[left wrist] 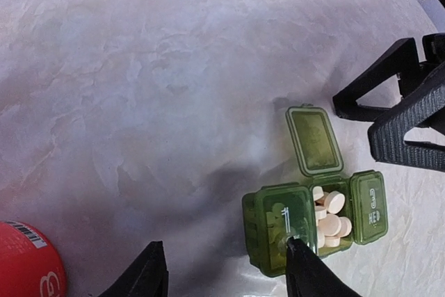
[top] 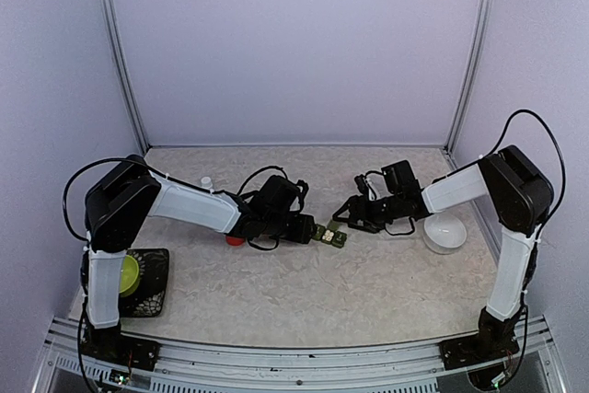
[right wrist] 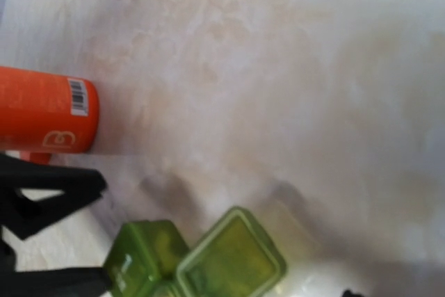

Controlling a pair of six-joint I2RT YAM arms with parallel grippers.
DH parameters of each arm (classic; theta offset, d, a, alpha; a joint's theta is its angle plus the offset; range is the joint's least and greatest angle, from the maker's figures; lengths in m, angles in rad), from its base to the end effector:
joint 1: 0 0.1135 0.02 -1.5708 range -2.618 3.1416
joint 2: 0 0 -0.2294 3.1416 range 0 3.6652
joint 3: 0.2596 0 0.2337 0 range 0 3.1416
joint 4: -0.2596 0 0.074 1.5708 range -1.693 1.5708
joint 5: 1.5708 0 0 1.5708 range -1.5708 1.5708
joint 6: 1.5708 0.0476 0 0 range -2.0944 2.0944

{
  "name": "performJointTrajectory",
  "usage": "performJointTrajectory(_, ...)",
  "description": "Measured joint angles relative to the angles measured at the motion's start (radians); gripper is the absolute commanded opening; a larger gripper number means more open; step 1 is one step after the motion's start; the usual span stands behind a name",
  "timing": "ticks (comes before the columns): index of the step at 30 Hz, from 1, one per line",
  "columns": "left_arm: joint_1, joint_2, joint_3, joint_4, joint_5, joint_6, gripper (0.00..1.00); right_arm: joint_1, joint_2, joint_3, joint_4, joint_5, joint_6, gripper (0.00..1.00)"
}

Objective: Sort the pills into containers
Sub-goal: Hold the pill container at the center of the board, then close the lid of the pill container on the pill container.

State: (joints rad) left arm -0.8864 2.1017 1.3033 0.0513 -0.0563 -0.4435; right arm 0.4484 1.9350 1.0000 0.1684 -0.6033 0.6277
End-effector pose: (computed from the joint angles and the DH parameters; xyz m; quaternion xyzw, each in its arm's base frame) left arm 0.2713 -0.3283 0.1088 0.1902 0.8961 -0.2266 0.3308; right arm 0.3178 0.1828 0.1032 -0.0371 0.8856 0.4263 0.1808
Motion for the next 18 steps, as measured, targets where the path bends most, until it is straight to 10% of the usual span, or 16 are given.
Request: performJointTrajectory(18, 0.000, 0.013, 0.000, 0.006, 0.024, -0.002, 0.55, 0.000, 0.061, 0.021, 0.106, -0.080, 0.060, 0.72)
